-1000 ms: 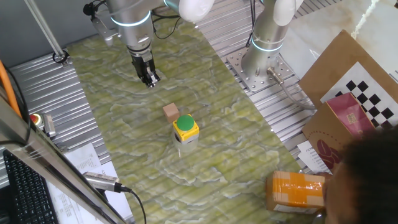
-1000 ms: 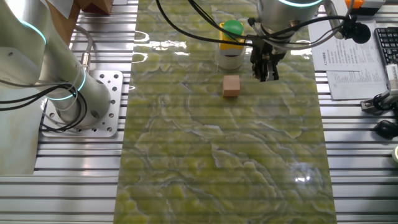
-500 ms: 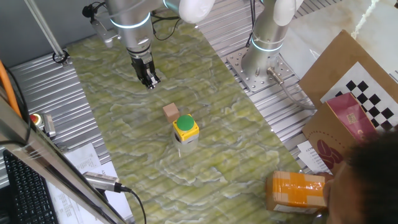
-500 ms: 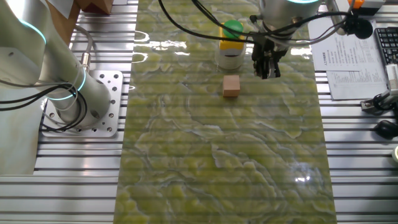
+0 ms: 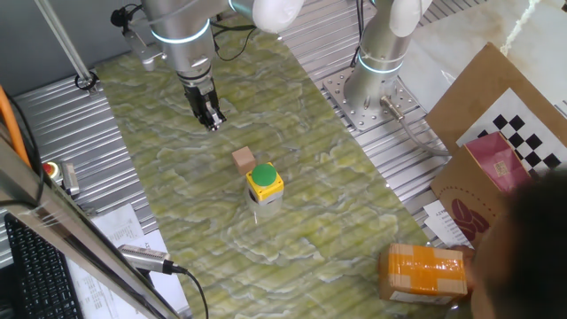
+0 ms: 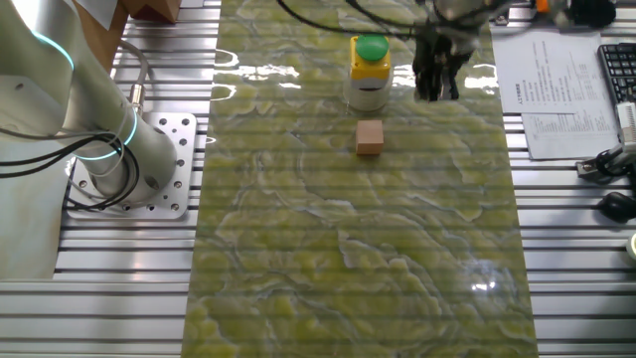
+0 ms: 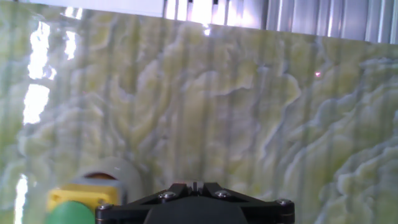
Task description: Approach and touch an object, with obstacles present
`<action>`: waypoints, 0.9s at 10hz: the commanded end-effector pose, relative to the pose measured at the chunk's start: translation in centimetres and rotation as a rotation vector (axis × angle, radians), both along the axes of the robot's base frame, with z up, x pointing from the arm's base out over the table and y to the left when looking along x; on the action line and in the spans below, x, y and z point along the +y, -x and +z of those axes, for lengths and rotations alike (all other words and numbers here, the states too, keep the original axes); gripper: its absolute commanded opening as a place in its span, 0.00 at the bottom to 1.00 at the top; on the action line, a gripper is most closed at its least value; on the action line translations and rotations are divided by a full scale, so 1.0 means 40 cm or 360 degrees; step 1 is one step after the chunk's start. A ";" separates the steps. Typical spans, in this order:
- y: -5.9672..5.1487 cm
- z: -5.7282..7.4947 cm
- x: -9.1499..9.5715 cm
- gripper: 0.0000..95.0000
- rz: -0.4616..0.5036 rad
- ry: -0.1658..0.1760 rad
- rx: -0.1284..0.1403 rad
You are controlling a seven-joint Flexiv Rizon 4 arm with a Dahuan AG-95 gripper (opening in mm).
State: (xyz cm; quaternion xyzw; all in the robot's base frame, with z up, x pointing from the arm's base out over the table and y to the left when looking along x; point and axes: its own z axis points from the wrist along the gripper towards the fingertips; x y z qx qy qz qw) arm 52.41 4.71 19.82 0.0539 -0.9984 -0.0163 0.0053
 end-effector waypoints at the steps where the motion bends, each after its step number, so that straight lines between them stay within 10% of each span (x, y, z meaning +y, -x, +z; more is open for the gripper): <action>1: -0.011 0.009 0.054 0.00 -0.0040 0.0016 0.0009; 9: -0.063 0.027 0.299 0.00 -0.0019 -0.0002 0.0089</action>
